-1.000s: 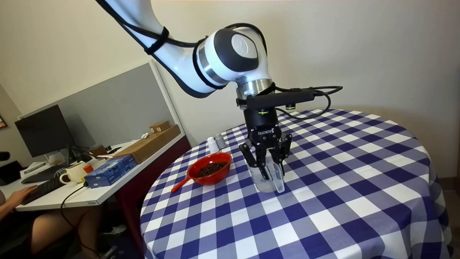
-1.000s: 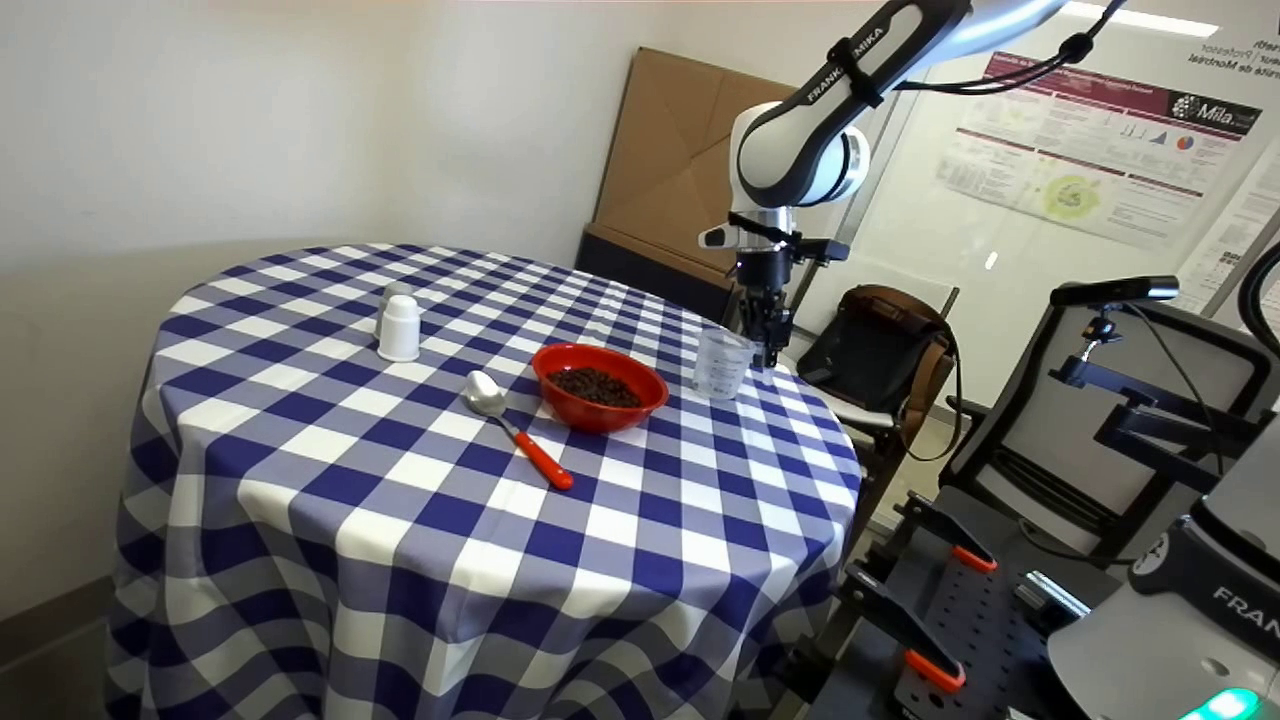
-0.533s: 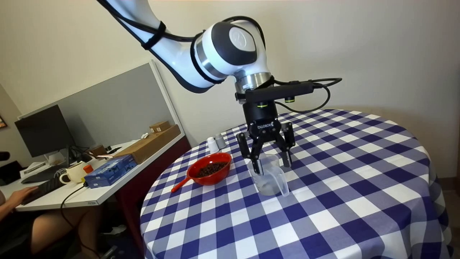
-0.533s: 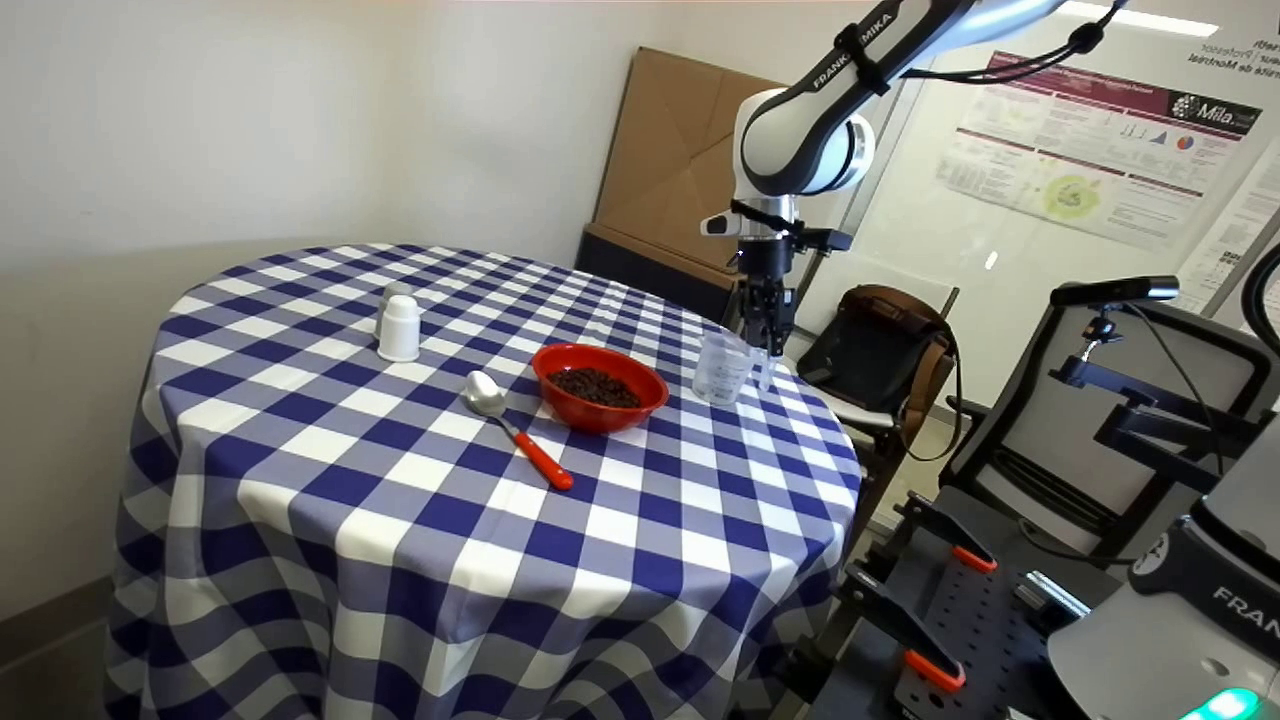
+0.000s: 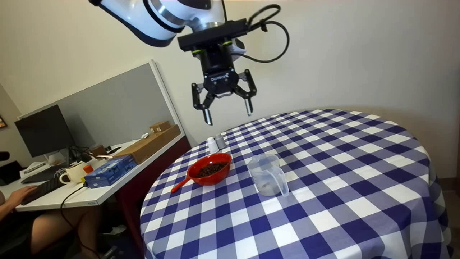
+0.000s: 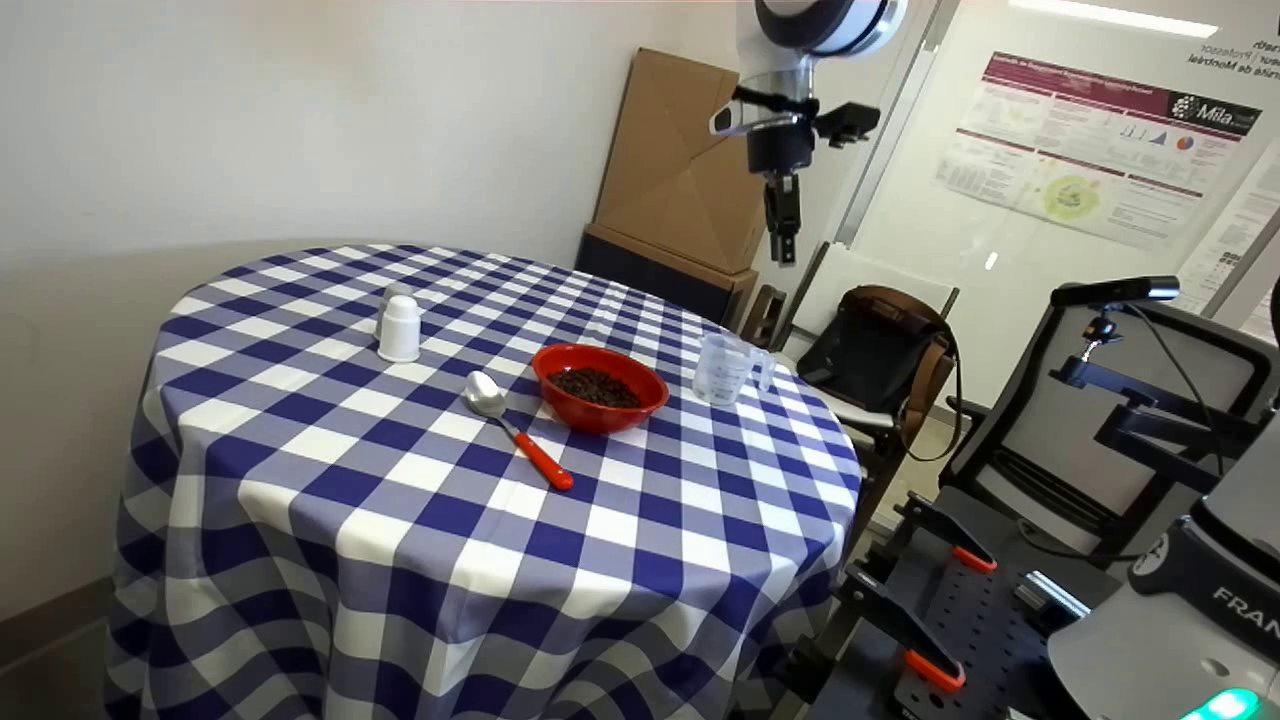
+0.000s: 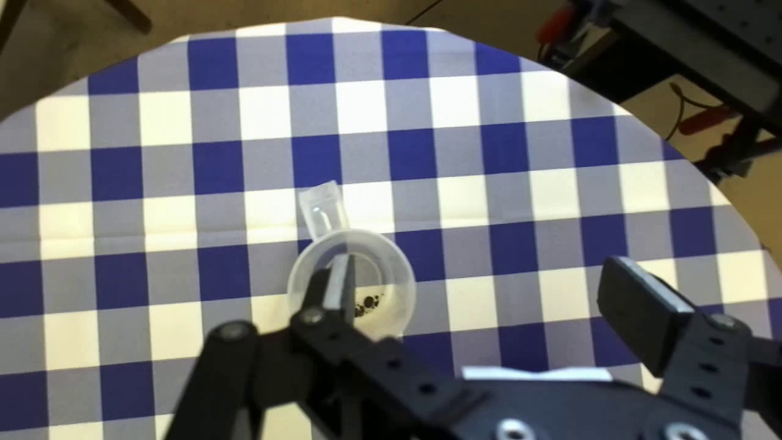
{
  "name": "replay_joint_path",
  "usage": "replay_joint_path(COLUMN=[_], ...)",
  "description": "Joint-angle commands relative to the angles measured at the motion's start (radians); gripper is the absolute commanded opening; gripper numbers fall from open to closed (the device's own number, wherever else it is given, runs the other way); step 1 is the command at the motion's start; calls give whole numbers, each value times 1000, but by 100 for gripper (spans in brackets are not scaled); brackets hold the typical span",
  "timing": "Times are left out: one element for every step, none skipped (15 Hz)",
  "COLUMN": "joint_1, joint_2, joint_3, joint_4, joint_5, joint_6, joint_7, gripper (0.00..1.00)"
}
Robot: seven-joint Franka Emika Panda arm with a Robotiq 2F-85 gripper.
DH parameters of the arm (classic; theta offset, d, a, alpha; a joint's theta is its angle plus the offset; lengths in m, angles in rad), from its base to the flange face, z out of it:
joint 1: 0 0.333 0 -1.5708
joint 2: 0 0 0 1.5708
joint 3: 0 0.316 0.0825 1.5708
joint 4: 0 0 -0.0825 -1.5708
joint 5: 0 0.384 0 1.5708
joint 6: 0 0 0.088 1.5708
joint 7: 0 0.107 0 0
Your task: Pour the contents of the jug into the bowl
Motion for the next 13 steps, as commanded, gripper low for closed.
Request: replay_joint_path(joint_1=[66, 82, 95, 104, 111, 117, 120, 121, 121, 118, 123, 122, 121], joint_2=[-128, -154, -181, -209, -237, -260, -281, -303, -324, -342, -274, -291, -304], joint_3=[37, 48, 56, 62, 66, 68, 68, 67, 66, 66, 67, 66, 65], joint_4=[-12, -13, -20, -37, -60, -79, -99, -121, -140, -159, -88, -106, -119], joint_5=[80, 114, 153, 192, 221, 246, 260, 270, 270, 264, 244, 244, 244], joint_6=[-186, -224, -240, -228, -193, -170, -140, -113, -83, -59, -115, -96, -86], joint_7=[235, 297, 357, 408, 453, 497, 537, 575, 615, 659, 588, 616, 630], gripper=[100, 100, 100, 100, 100, 100, 100, 100, 100, 100, 100, 100, 100])
